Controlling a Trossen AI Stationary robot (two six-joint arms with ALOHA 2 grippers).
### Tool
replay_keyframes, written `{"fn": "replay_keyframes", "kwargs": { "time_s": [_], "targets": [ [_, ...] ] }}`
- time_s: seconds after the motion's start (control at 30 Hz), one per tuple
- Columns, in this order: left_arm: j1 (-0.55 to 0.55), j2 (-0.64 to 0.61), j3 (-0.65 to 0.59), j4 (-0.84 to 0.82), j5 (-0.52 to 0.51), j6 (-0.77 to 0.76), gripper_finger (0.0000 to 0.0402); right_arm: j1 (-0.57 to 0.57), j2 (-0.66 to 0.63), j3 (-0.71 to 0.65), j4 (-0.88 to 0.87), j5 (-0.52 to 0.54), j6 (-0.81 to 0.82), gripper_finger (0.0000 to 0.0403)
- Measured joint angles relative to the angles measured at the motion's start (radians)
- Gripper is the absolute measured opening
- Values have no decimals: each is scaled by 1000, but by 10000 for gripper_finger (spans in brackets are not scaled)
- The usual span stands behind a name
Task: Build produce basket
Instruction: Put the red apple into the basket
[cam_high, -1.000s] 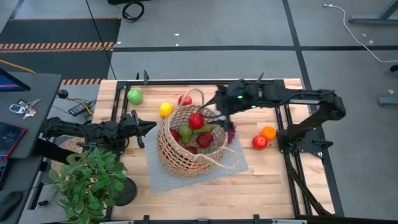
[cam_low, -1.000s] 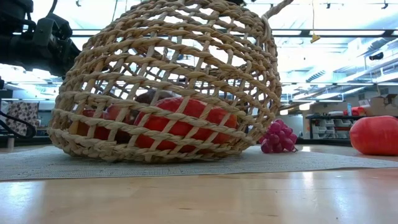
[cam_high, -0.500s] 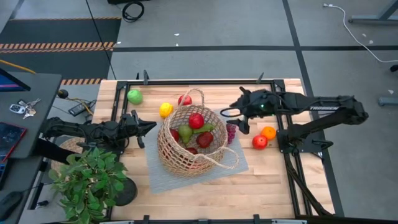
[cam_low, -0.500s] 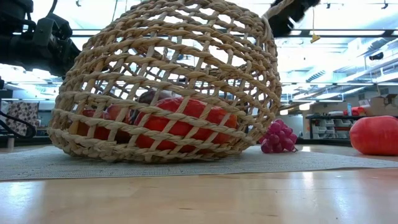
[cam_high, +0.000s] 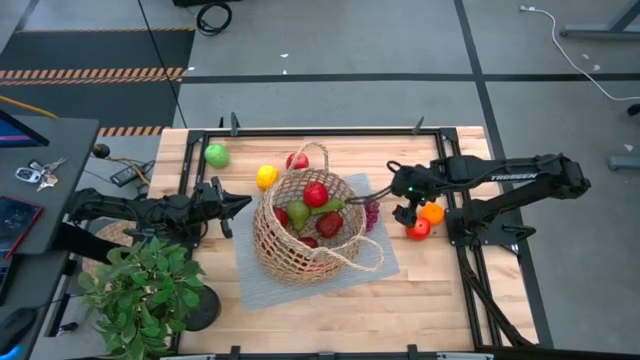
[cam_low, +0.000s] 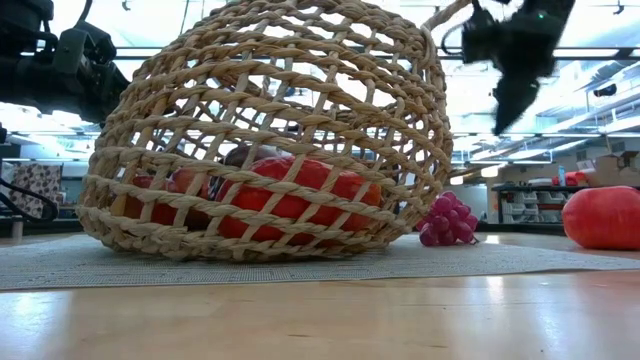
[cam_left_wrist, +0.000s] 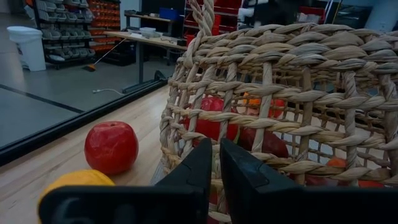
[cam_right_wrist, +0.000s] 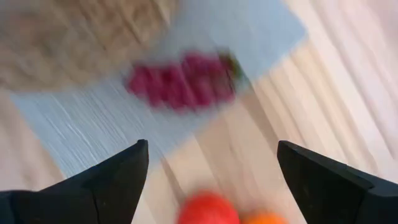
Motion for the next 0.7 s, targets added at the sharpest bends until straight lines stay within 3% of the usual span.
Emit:
{"fn": "replay_keyframes", "kwargs": {
  "time_s": [0.17,0.4,0.7],
  "targets": [
    [0,0,0,0,0,0,35,0,2,-73,-36,-57,28,362],
    [0,0,0,0,0,0,35,0,-3,-188,-13,-82,53,397],
    [0,0,0,0,0,0,37,0,-3,-287,23,-106,106,398]
  ]
}}
